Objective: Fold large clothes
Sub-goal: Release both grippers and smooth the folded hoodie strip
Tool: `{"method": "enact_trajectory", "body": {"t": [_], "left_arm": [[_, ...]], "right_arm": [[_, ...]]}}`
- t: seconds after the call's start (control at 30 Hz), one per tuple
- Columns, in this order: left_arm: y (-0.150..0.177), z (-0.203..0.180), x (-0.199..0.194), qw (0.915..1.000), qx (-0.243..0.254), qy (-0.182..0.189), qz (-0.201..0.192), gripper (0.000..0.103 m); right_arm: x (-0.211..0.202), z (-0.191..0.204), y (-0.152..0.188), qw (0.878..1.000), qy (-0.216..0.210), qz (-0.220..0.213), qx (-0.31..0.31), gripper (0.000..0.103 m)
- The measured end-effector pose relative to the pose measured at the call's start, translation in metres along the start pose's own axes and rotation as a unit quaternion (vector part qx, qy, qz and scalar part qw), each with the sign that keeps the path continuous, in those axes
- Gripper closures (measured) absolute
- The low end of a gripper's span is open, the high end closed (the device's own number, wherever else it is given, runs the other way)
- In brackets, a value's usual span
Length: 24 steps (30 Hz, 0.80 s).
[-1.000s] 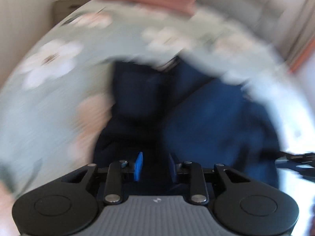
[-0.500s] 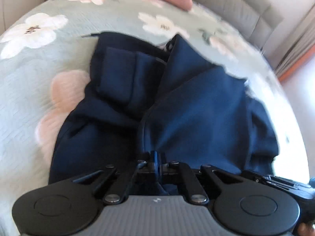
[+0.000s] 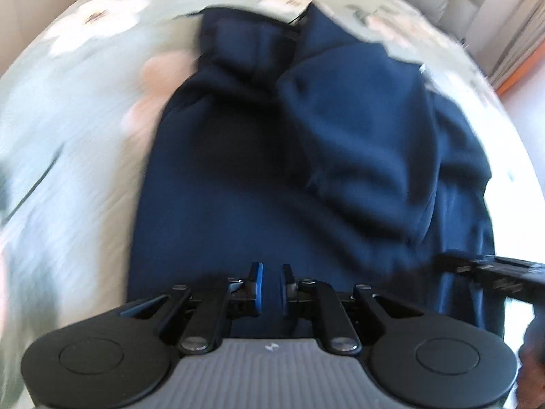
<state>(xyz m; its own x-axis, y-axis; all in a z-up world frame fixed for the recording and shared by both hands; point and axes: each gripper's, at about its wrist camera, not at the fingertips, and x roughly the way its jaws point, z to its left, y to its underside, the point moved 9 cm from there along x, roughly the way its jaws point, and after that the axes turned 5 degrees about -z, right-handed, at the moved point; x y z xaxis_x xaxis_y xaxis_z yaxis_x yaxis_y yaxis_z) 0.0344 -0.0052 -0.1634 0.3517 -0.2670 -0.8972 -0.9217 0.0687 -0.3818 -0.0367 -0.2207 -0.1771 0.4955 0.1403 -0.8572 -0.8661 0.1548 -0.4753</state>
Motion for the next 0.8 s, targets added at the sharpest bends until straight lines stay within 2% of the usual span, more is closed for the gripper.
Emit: {"method": "enact_trajectory", "body": {"t": [0.07, 0.1, 0.17, 0.23, 0.27, 0.3, 0.43, 0.6, 0.7, 0.8], "left_arm": [[0.024, 0.01, -0.02, 0.9997, 0.0, -0.016, 0.017, 0.09], [0.032, 0.011, -0.029, 0.9995, 0.004, -0.024, 0.021, 0.086], [0.051, 0.014, -0.048, 0.9986, 0.016, -0.038, 0.034, 0.069], [0.065, 0.017, -0.063, 0.9979, 0.018, -0.043, 0.045, 0.032], [0.071, 0.02, -0.068, 0.9978, 0.013, -0.04, 0.05, 0.027], [0.077, 0.023, -0.072, 0.9977, 0.006, -0.039, 0.056, 0.026], [0.101, 0.048, -0.087, 0.9953, -0.04, -0.039, 0.079, 0.026], [0.133, 0.074, -0.097, 0.9898, -0.047, -0.084, 0.105, 0.026], [0.143, 0.078, -0.099, 0.9889, -0.059, -0.077, 0.113, 0.026], [0.151, 0.084, -0.095, 0.9867, -0.091, -0.056, 0.123, 0.026]], "right_arm": [[-0.031, -0.016, 0.016, 1.0, 0.0, -0.004, 0.003, 0.075], [-0.042, -0.022, 0.022, 1.0, 0.002, -0.003, 0.006, 0.075], [-0.072, -0.037, 0.033, 1.0, 0.01, -0.005, 0.018, 0.07], [-0.101, -0.049, 0.046, 0.999, 0.022, -0.006, 0.032, 0.043], [-0.113, -0.059, 0.054, 0.999, 0.026, -0.005, 0.045, 0.035], [-0.122, -0.067, 0.062, 0.998, 0.027, -0.002, 0.058, 0.026], [-0.138, -0.104, 0.108, 0.993, 0.045, 0.046, 0.101, 0.027], [-0.141, -0.133, 0.152, 0.986, 0.045, 0.079, 0.138, 0.027], [-0.132, -0.132, 0.171, 0.983, 0.033, 0.106, 0.145, 0.027], [-0.122, -0.13, 0.182, 0.98, 0.021, 0.118, 0.161, 0.027]]}}
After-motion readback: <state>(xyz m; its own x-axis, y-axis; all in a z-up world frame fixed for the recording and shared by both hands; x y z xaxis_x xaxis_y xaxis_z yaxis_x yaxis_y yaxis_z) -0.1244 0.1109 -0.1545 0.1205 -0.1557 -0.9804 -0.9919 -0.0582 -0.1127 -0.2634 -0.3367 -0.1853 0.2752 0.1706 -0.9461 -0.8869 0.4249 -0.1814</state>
